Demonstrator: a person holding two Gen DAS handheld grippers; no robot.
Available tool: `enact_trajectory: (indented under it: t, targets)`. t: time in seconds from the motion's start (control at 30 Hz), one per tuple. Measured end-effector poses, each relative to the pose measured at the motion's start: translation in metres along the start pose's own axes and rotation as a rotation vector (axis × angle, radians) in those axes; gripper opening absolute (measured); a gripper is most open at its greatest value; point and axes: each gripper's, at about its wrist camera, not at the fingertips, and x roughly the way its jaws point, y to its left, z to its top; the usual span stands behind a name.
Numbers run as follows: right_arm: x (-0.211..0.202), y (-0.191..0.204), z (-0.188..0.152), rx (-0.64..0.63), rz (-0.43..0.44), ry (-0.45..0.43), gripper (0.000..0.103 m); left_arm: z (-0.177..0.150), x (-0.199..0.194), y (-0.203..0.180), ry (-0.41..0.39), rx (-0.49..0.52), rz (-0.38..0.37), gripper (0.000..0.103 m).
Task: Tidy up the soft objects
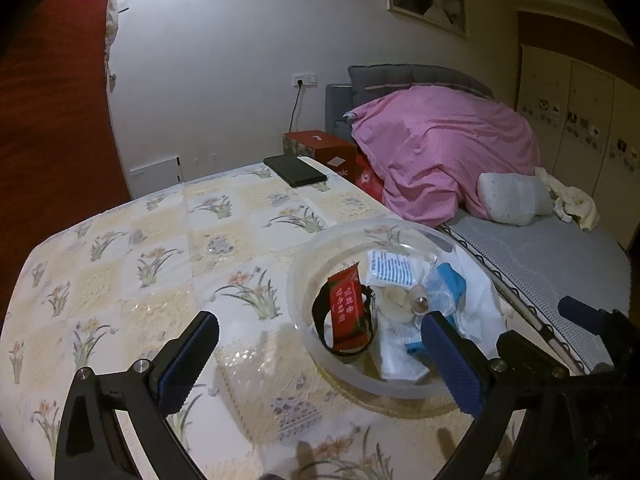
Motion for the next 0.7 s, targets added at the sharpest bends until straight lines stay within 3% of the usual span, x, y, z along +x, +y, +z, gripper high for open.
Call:
enact_trajectory:
  t: [0.47,0.7]
  targets:
    - [-0.013,0.023,-0.003,-0.069,-0.111,-0.012,0.103,-0.009,-0.014,0.005,-0.013,-0.004,0.006,0.103]
    - [-0.017,0.029,-0.005,-0.086,-0.112,-0.013,0.103,-0.014,-0.019,0.006,-0.015,-0.007,0.011,0.103]
